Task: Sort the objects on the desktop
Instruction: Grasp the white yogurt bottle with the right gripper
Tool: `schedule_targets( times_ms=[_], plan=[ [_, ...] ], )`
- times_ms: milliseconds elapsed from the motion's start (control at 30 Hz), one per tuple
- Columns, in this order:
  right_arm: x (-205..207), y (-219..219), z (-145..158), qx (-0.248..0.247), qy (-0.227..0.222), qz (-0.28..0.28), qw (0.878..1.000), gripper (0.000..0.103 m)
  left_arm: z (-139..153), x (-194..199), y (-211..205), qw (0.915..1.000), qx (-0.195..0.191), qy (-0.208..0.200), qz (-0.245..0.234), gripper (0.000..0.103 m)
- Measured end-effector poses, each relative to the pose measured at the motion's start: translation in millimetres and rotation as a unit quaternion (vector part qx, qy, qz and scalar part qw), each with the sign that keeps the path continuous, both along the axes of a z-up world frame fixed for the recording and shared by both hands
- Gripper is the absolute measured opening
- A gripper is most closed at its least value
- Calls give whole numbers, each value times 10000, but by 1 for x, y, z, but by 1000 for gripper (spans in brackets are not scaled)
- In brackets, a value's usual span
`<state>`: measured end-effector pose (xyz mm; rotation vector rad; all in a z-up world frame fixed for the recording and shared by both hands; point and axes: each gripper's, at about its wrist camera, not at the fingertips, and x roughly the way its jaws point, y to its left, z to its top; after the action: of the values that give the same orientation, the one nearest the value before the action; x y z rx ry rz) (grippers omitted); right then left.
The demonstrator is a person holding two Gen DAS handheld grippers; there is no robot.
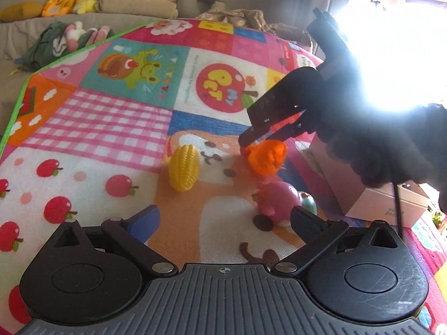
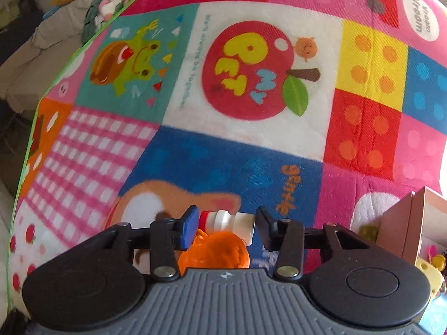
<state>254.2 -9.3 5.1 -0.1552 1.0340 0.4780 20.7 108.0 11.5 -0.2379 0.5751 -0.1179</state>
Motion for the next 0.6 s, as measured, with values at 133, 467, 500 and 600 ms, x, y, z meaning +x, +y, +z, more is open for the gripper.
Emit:
schedule_targets(
  times_ms=[133,467,500,600],
  plan=[
    [-53,-10,3,-124,89,580,9982,44,2,-5,-13,9992,258,-58,-316,103],
    [-162,-104,69,745,-1065,399,9907,44,4,-28,-63,9916,780,-9,-1030,103],
    [-171,-117,74,831,-1201,370,9886,44,6,-29,-68,9913,784,-23,-1061,103],
    [-198,-149,74,928,-1354,222,9862,44,12,-31,-84,9896,810,-87,-1184,103]
  ],
)
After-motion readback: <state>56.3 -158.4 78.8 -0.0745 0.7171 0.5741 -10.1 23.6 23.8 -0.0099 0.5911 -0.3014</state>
